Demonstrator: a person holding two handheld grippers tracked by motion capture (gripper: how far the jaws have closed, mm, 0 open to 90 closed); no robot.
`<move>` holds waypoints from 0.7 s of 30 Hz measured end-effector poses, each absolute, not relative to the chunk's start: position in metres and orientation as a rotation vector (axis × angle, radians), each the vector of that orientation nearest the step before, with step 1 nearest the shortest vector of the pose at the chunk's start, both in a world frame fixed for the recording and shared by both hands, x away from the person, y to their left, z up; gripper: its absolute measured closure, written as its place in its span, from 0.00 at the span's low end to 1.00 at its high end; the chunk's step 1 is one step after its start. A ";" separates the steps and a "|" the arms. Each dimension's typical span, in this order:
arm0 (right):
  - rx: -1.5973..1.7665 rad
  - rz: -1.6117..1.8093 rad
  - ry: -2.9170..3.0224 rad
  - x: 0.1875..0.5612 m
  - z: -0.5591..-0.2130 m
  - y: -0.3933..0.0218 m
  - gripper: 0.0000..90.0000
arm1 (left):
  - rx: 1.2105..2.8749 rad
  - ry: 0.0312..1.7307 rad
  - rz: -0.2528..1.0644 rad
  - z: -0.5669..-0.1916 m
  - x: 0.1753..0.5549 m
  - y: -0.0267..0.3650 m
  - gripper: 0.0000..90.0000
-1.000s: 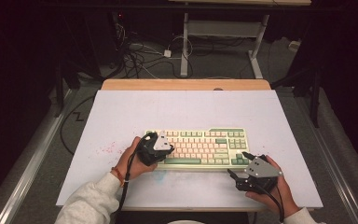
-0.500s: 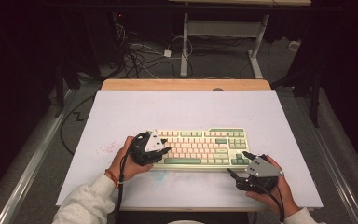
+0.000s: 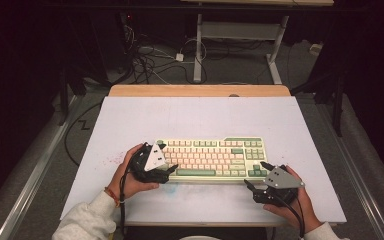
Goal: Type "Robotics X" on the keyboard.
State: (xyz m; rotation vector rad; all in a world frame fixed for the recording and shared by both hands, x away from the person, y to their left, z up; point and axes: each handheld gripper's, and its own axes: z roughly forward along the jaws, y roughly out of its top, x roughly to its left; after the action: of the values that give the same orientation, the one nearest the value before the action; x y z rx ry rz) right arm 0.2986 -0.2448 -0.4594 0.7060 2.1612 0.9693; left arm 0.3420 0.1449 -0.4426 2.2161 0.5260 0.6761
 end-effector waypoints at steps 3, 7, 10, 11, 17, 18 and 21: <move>0.706 0.970 2.163 0.299 -0.459 -0.244 0.27 | 2.215 0.529 0.675 -0.444 0.339 0.153 0.26; 0.705 0.971 2.168 0.300 -0.460 -0.243 0.27 | 2.210 0.530 0.666 -0.446 0.335 0.161 0.26; 0.702 0.964 2.171 0.300 -0.460 -0.242 0.27 | 2.203 0.539 0.672 -0.448 0.332 0.167 0.25; 0.706 0.966 2.170 0.300 -0.460 -0.242 0.27 | 2.206 0.544 0.672 -0.449 0.332 0.169 0.25; 0.707 0.971 2.167 0.301 -0.458 -0.240 0.28 | 2.204 0.582 0.682 -0.451 0.326 0.182 0.23; 0.709 0.971 2.166 0.302 -0.458 -0.240 0.28 | 2.207 0.589 0.684 -0.452 0.325 0.184 0.22; 0.709 0.976 2.167 0.303 -0.456 -0.239 0.30 | 2.211 0.603 0.686 -0.455 0.322 0.189 0.22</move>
State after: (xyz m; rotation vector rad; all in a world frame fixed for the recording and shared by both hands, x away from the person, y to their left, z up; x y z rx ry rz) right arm 0.3032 -0.2390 -0.4562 0.7087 2.1666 0.9759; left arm 0.3224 0.1893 -0.4555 2.2114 0.6033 0.6857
